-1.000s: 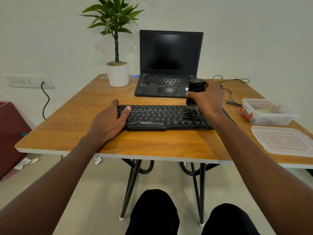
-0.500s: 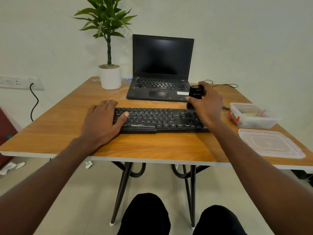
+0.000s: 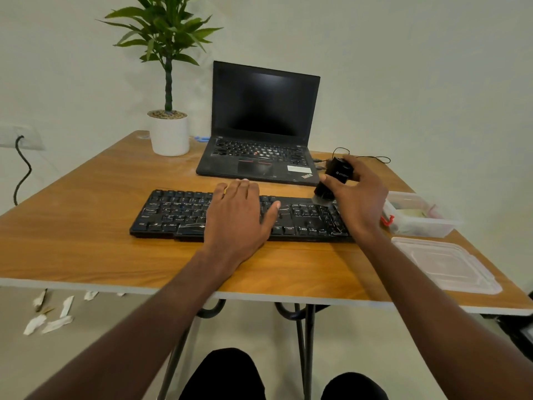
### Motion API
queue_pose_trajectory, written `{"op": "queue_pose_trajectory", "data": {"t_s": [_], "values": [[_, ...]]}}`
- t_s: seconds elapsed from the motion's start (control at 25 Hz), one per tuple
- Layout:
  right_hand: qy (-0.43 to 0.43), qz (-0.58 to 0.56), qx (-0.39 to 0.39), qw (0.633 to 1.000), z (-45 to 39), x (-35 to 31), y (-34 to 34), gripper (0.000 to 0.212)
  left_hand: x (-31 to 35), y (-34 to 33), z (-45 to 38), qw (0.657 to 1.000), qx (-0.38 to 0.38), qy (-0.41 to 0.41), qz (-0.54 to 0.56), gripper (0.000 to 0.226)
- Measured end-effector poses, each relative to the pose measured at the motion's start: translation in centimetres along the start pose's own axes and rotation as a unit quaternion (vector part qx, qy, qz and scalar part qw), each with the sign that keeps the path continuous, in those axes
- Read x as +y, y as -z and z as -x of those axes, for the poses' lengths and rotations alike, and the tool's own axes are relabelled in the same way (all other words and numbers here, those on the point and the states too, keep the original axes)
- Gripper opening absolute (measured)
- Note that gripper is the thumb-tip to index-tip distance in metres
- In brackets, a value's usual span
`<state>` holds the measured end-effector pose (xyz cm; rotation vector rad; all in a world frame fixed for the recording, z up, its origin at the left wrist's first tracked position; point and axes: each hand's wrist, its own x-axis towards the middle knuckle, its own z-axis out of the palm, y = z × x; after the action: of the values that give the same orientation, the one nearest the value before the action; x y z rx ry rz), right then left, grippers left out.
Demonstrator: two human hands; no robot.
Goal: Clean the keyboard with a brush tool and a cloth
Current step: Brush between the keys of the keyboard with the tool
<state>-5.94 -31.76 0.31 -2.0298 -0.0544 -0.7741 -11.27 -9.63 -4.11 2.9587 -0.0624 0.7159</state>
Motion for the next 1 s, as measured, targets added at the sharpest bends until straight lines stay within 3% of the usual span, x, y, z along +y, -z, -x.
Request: {"op": "queue_pose_trajectory", "data": {"t_s": [0.24,0.4,0.52,0.68,0.8,0.88,1.0], "values": [[0.098,0.107,-0.017,0.989,-0.2,0.5,-0.1,0.057,-0.1,-0.3,-0.2,0.998,-0.04,0.02,-0.036,0.084],[0.075,0.061,-0.032,0.995,-0.8,0.8,0.1,0.055,0.0,-0.1,-0.1,0.999,-0.039,0.021,-0.029,0.082],[0.104,0.127,-0.026,0.986,-1.5,1.1,1.1,0.052,0.0,0.0,0.0,0.998,-0.043,0.019,-0.03,0.08],[0.101,0.102,-0.048,0.988,-1.1,1.2,1.3,0.048,0.1,0.2,0.0,0.998,-0.041,0.018,-0.035,0.079],[0.12,0.154,-0.041,0.98,-1.2,1.6,1.6,0.046,0.1,0.2,0.0,0.998,-0.042,0.021,-0.031,0.075],[0.101,0.129,-0.019,0.986,-1.3,1.5,1.6,0.044,0.1,0.2,0.0,0.998,-0.041,0.022,-0.029,0.075],[0.116,0.103,-0.055,0.986,-1.0,1.1,0.9,0.046,0.1,0.1,0.0,0.999,-0.042,0.021,-0.025,0.075]]}}
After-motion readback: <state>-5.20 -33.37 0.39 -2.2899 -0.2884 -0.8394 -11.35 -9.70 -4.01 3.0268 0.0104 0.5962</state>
